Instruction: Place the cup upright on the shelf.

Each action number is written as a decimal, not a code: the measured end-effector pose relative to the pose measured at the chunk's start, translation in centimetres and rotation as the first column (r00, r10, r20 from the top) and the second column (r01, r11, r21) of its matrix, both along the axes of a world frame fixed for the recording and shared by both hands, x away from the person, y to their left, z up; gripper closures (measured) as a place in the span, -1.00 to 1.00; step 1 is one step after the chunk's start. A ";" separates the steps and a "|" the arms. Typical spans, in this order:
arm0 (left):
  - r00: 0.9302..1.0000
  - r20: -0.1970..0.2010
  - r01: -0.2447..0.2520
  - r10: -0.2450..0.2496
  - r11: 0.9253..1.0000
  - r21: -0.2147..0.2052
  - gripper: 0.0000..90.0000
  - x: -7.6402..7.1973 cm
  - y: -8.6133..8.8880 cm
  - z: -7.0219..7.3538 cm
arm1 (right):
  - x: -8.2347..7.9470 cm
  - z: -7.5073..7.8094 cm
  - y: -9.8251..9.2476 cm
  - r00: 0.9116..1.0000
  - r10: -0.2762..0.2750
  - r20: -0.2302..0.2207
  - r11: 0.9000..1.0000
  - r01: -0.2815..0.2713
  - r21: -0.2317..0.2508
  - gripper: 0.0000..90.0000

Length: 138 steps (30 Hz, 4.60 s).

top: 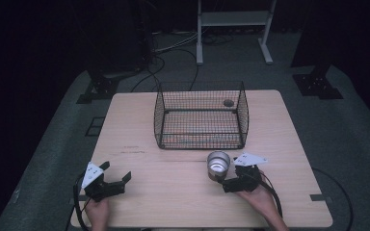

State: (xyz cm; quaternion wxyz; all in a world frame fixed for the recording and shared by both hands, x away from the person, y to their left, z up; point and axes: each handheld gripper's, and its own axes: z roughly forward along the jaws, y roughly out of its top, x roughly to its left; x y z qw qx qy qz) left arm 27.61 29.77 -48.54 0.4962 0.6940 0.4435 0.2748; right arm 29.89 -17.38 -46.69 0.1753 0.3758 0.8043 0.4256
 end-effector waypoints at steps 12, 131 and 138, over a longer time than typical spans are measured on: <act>1.000 0.001 0.001 -0.001 1.000 0.001 -1.00 0.0 0.0 0.0 | 1.5 0.1 0.9 1.000 0.008 -0.015 1.000 -0.008 0.002 -0.94; 1.000 0.011 0.009 -0.009 1.000 -0.006 -1.00 0.0 0.1 0.0 | 18.2 14.0 7.2 0.996 -0.058 -0.061 0.998 0.056 -0.040 -0.70; 1.000 0.008 0.010 -0.010 1.000 -0.004 -1.00 -0.1 0.1 0.0 | 19.8 13.0 7.2 0.993 -0.090 -0.073 0.995 0.086 -0.054 -0.70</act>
